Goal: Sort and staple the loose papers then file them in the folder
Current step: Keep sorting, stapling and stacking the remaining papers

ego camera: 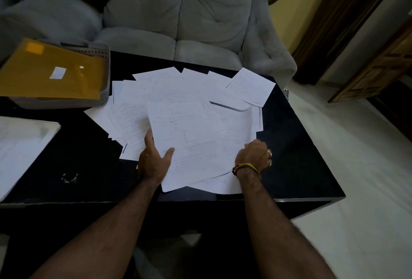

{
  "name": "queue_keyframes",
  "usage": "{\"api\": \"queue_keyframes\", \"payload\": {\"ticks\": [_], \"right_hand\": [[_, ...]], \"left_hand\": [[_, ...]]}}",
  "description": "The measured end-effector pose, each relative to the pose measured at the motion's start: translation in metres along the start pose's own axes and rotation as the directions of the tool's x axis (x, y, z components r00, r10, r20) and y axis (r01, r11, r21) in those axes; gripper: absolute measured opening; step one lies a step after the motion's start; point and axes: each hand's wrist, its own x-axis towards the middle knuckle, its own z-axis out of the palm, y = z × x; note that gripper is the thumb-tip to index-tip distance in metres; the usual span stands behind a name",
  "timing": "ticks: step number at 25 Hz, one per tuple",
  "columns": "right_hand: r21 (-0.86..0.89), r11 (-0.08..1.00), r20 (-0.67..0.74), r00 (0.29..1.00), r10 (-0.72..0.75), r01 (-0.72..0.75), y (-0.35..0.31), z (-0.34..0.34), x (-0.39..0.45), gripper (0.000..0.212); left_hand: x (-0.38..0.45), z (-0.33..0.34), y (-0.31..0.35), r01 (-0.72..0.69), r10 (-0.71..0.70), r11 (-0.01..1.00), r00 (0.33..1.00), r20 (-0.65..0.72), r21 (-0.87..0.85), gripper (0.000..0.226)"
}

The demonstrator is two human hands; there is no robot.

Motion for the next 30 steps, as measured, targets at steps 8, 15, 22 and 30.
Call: {"api": "queue_keyframes", "payload": {"ticks": [8, 15, 22, 30], "right_hand": [[0.171, 0.985, -0.123, 0.992, 0.012, 0.010, 0.010, -0.003, 0.005, 0.017], [0.156, 0.986, -0.227, 0.974, -0.022, 0.059, 0.009, -0.003, 0.000, 0.014], [0.505, 0.715, -0.662, 0.749, -0.038, 0.484, -0.062, -0.095, 0.029, 0.016], [0.810, 0.587, -0.033, 0.999, 0.035, 0.006, -0.086, -0.048, 0.006, 0.008]], "left_hand": [[-0.001, 0.001, 0.001, -0.005, 0.005, 1.000, 1.000, -0.001, -0.004, 0.083], [-0.001, -0.001, 0.000, -0.012, 0.012, 1.000, 1.000, 0.007, -0.016, 0.083], [0.000, 0.001, -0.003, 0.023, -0.022, 0.999, 0.999, 0.023, -0.033, 0.082], [0.005, -0.008, -0.005, 0.076, -0.086, 0.979, 0.995, -0.050, -0.187, 0.065]]}}
